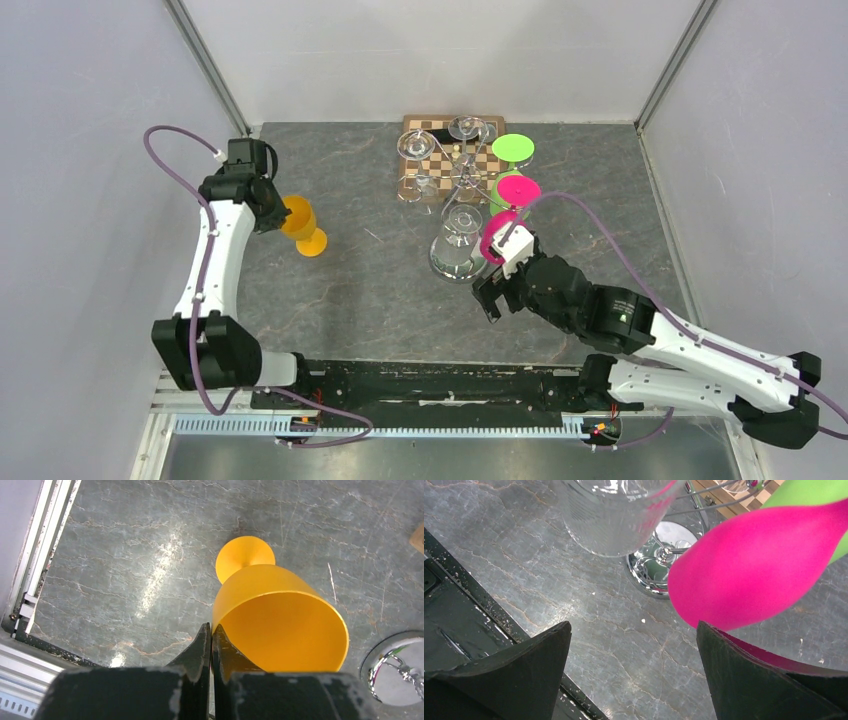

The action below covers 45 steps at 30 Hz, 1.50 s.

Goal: Take the wine glass off the wine glass rack
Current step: Place the wine glass at the center of the board.

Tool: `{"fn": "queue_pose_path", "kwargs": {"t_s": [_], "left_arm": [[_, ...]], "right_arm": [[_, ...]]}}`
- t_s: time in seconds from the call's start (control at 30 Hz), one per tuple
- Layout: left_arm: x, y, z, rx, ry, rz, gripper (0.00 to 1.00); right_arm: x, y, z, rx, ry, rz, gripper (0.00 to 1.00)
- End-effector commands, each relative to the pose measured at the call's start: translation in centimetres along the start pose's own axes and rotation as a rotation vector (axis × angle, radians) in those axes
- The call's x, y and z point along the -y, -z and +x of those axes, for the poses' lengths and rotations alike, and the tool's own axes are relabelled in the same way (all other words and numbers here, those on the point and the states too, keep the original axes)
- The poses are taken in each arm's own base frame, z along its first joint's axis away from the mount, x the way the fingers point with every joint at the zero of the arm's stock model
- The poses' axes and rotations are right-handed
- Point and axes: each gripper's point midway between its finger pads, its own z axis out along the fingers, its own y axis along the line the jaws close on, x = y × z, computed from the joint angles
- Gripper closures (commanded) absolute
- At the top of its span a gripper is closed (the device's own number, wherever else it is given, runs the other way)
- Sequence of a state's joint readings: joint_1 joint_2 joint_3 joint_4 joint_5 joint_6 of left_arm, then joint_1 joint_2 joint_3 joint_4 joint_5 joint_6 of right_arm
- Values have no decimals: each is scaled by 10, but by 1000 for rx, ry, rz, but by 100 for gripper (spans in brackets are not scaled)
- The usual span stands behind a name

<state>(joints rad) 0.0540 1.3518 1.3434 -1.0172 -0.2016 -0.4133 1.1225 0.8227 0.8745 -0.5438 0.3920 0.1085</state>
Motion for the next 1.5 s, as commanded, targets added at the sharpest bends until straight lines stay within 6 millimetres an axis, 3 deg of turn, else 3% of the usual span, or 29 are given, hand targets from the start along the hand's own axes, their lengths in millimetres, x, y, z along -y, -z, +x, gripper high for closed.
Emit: {"fn": "queue_pose_path", "kwargs": {"t_s": [0.0,0.17,0.37,0.67,0.93,1.13,1.37,1.47], "left_arm": [[4,-2,-32,56,-8,42,98],[-1,-21,-35,21,1,10,98],[-1,-40,-41,3,25,-11,98],[-15,-52,-54,2,35,-63,98],[-18,-62,-54,-26,43,-65,97],[-17,-65,-53,-37,41,-60,86],[-18,-61,-53,-32,52,-65,56],[-18,-55,-54,-20,56,-61,48]], "right_arm": [[5,10,0,29,-66,7,2],[12,23,0,70,-102,17,2],[5,27,2,73,-122,-27,2],[5,29,7,72,-119,-36,2],[9,33,3,80,-136,-17,2],[11,35,2,73,-145,-10,2],[11,36,2,71,-158,-9,2],[12,36,0,66,-161,-2,2]]}}
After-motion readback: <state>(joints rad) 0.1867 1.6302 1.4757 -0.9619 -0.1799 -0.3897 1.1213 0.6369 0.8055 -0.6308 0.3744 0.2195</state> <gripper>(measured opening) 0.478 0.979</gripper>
